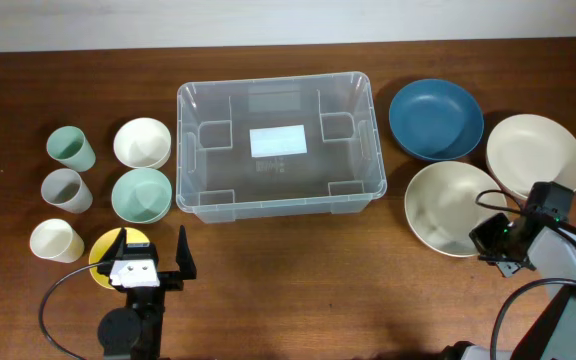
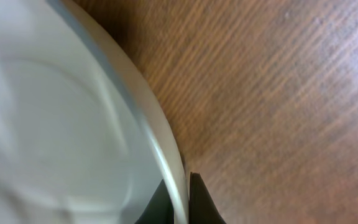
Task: Pack container
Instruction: 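Move the right gripper to the rim of the front cream plate, then close the right gripper on the cream plate's rim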
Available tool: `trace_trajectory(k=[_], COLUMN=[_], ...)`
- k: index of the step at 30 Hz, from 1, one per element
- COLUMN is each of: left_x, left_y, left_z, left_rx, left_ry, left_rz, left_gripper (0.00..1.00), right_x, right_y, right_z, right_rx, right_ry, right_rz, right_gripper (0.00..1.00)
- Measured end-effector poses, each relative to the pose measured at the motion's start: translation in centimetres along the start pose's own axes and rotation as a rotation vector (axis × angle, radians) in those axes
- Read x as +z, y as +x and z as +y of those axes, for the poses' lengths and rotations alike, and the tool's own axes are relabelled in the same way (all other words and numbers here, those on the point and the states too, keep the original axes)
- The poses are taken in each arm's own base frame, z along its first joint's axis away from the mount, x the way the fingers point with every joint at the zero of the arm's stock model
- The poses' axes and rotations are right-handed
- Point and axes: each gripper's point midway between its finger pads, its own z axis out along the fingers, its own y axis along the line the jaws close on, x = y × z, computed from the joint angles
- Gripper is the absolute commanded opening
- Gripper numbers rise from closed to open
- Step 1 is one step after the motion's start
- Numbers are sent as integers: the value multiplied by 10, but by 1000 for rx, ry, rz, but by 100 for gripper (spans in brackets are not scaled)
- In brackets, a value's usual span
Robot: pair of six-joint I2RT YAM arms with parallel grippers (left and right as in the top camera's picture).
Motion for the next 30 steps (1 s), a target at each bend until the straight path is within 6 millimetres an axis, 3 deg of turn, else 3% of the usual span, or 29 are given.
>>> trace_trajectory(k=[8,11,16,17,18,19,20,21,25,30], left_x=[0,0,0,0,0,0,0,0,0,0], left_y=[0,0,0,0,0,0,0,0,0,0], left_z=[0,0,0,0,0,0,0,0,0,0], left_rx=[0,0,0,0,0,0,0,0,0,0], left_ry=[0,0,0,0,0,0,0,0,0,0], left_rz=[0,0,0,0,0,0,0,0,0,0], left_gripper=[99,99,99,100,99,99,100,99,99,99], right_x=[-31,-58,-120,-132,-145,-154,-161,-165,-158,-103], right_y=[5,-5,-22,-24,-27,-28,-28,-26,-23,-18], right_z=[-6,-4,23,28,34,36,36,33,20,3], right_rx=[32,35,-29,-44,-60,-72,-83,-83,-83,-67], right_ry=[64,55,-85,-112,-141,-152,-151,-139,-82,-25], right_rz=[91,75,-17,-43,-76,-102,-124,-135,-131,-66], right_gripper=[3,4,4,7,18,38,48,49,48,45])
